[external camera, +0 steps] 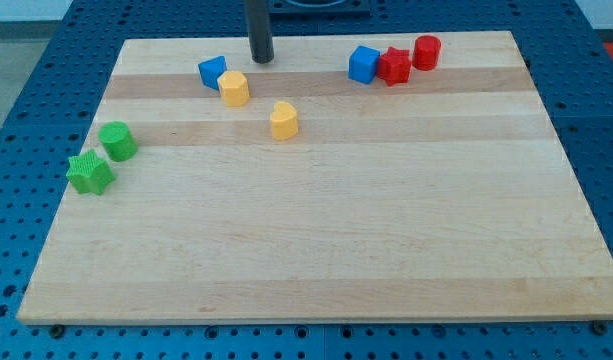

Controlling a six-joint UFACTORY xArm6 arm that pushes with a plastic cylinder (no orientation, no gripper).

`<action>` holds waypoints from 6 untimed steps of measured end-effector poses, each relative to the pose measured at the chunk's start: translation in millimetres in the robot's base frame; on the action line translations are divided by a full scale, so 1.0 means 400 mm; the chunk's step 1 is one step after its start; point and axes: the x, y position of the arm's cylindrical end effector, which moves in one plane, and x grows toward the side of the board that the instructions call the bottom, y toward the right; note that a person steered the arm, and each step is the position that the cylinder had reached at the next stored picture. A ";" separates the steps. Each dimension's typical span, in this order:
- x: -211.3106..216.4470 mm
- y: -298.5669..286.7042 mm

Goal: Push the blue triangle towards left

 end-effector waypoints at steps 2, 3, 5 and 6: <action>-0.006 0.090; 0.004 0.168; 0.088 -0.056; 0.098 -0.262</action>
